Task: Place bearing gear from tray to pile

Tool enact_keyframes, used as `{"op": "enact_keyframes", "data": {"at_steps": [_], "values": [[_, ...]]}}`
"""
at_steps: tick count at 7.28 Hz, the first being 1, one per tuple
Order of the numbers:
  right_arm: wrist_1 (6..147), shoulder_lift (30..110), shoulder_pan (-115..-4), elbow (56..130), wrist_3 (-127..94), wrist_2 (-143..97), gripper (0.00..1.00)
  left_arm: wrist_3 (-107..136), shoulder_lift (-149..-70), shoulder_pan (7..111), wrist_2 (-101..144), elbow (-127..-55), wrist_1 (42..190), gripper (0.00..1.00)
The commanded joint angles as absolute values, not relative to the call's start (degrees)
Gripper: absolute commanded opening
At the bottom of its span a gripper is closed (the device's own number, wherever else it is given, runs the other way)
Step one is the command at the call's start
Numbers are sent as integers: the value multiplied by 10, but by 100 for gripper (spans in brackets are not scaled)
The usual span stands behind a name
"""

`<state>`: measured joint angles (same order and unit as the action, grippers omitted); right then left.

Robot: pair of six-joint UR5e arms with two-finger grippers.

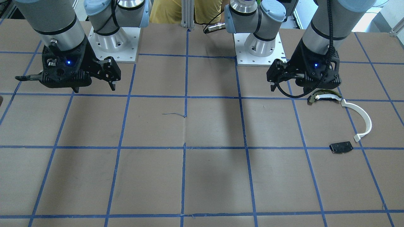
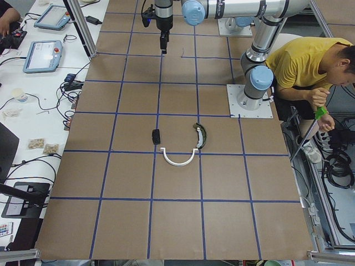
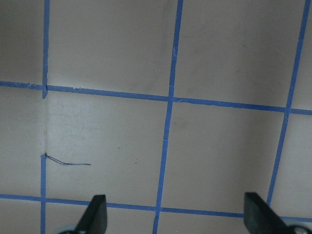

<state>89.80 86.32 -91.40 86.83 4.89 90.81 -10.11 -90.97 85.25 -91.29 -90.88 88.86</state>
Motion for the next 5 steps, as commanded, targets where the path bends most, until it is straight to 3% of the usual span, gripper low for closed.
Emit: {"op": "enact_keyframes", "data": {"at_steps": [1, 5], "values": [[902, 858, -911, 872, 81, 909, 100, -102, -910, 853, -913, -909, 889, 100], [911, 853, -835, 872, 170, 918, 100, -102, -911, 853, -913, -909, 889, 100]]}}
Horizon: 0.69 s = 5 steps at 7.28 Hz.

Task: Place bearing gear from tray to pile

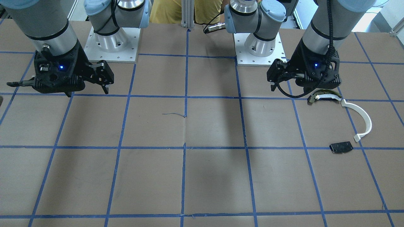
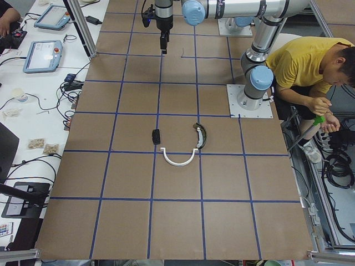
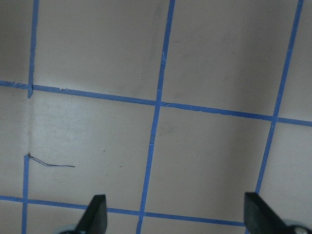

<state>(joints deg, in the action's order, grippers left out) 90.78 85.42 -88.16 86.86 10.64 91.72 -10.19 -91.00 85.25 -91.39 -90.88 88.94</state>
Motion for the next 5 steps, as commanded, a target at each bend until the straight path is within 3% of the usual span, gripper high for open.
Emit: {"op": "enact_keyframes", "data": {"at_steps": [1, 3, 5], "values": [[909, 852, -743, 873, 279, 910, 100, -102, -910, 853, -913, -909, 889, 100], [917, 822, -590, 888, 508, 911, 100, -102, -910, 853, -914, -909, 890, 100], [1012, 739, -478, 892, 707, 911, 100, -103, -910, 853, -914, -910, 890, 100]]}}
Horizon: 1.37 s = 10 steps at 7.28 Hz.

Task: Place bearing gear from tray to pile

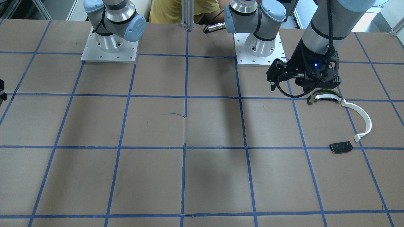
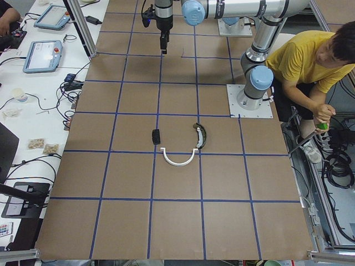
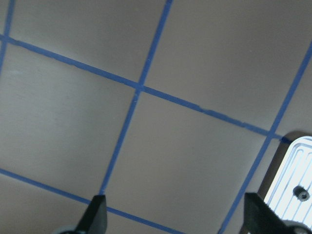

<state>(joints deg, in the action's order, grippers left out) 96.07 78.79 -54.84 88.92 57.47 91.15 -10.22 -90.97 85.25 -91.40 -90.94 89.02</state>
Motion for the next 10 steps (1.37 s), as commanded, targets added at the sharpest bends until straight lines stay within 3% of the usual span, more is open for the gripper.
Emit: {"op": "enact_keyframes", "data": {"at_steps": [1, 5, 10], "values": [[1047, 703, -437, 896, 809, 916, 100, -102, -910, 853, -914, -910, 890, 100], [1325, 628, -390, 1006, 1074, 915, 100, -103, -910, 853, -914, -910, 890, 100], [1342, 603, -348, 1015, 1204, 915, 97, -103, -909, 853, -915, -910, 891, 100]]}}
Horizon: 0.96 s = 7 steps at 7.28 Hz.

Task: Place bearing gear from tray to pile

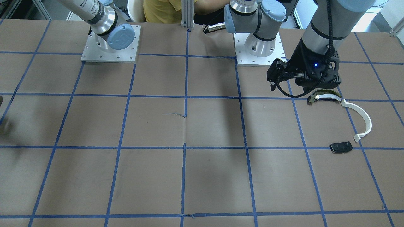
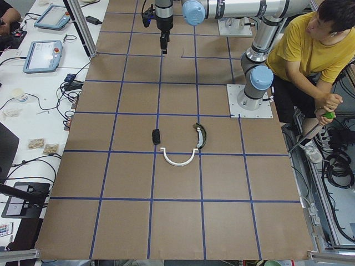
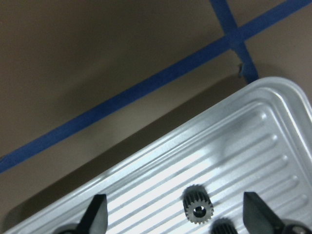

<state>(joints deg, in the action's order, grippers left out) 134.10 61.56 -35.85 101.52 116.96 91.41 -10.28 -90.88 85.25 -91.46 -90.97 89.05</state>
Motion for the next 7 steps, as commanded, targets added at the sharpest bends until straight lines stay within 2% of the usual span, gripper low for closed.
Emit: {"op": "enact_keyframes", "data": {"at_steps": [1, 2, 3, 7], "values": [[1342, 599, -343, 1013, 1236, 911, 96, -103, -909, 853, -915, -910, 891, 100], [1342, 599, -343, 1013, 1237, 911, 94, -103, -909, 853, -915, -910, 891, 100], [1342, 598, -343, 1012, 1238, 911, 86, -103, -909, 853, -915, -910, 891, 100], [1353, 597, -343, 1010, 1251, 908, 85, -103, -909, 853, -917, -910, 891, 100]]}}
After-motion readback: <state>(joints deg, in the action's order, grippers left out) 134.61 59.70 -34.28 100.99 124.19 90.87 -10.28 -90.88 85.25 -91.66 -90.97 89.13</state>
